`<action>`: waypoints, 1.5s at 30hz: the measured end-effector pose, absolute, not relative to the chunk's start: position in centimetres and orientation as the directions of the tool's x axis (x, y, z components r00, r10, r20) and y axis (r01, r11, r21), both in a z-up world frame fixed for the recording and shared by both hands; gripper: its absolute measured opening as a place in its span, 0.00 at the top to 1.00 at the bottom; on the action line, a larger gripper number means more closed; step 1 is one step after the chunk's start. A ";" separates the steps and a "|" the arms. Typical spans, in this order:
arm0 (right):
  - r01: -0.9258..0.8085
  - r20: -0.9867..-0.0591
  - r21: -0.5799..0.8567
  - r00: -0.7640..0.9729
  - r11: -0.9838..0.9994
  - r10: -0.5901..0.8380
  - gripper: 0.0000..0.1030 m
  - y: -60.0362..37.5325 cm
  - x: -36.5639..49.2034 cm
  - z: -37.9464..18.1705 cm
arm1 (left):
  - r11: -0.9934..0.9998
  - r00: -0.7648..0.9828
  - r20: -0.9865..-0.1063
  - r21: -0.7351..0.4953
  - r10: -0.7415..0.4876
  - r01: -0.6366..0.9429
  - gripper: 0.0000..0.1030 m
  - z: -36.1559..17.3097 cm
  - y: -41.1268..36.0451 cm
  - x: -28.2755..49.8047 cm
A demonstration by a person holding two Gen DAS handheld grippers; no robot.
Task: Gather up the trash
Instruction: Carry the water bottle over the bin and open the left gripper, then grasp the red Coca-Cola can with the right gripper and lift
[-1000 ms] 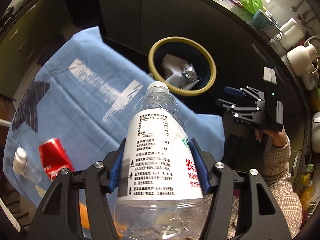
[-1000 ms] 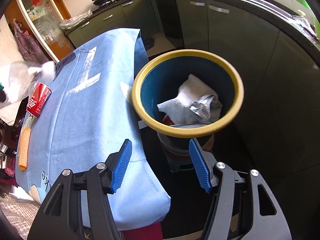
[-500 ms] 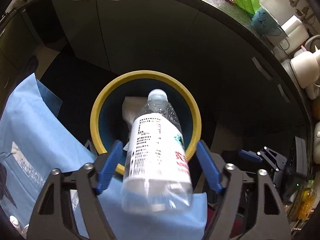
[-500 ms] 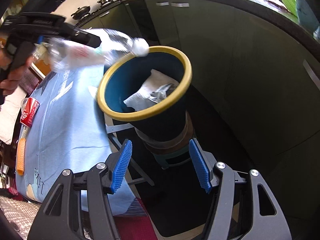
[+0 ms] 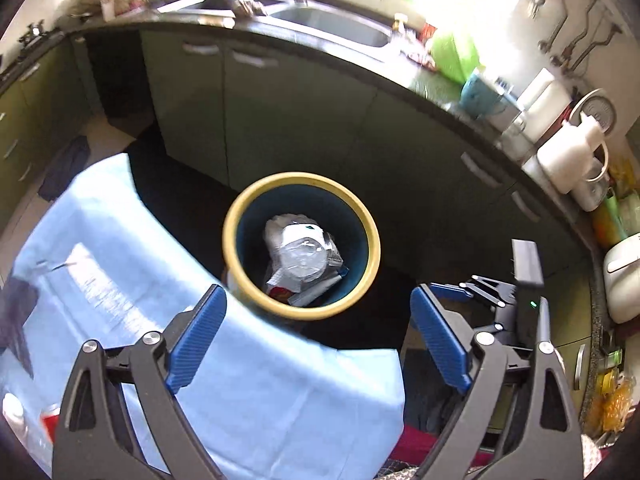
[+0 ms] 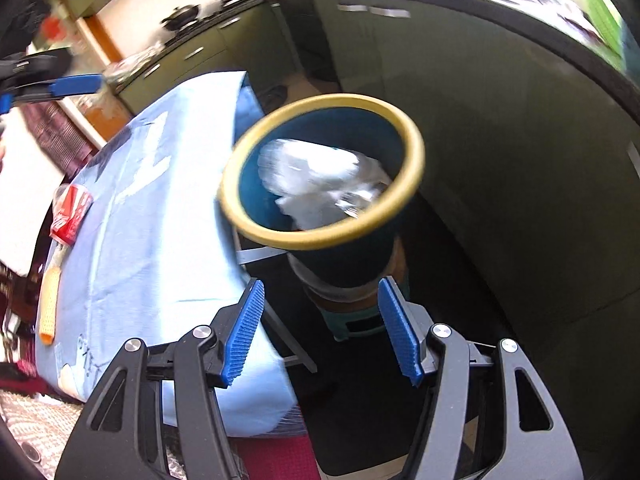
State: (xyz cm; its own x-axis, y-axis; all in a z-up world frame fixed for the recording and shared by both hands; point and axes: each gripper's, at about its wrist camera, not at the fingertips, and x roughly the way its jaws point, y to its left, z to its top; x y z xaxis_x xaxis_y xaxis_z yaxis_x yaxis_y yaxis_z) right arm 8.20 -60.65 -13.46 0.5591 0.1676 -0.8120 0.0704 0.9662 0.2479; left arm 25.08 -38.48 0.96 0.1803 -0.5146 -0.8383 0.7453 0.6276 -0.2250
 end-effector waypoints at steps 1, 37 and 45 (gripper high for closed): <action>0.051 -0.810 0.242 0.560 0.969 0.173 0.42 -59.8 8.5 -13.0 | 0.643 0.222 -0.828 -0.202 -0.515 0.739 0.14 1.8 -36.4 24.3; -0.037 -0.939 0.344 -0.005 0.938 0.344 0.15 -15.9 32.7 -11.6 | 0.960 0.853 -0.499 -0.281 -0.154 0.009 0.07 -4.1 9.0 19.6; -0.022 -0.962 0.269 -0.048 0.963 0.268 0.15 -14.1 34.2 -13.7 | 0.956 0.862 -0.483 -0.293 -0.156 0.008 0.07 -4.1 9.3 19.2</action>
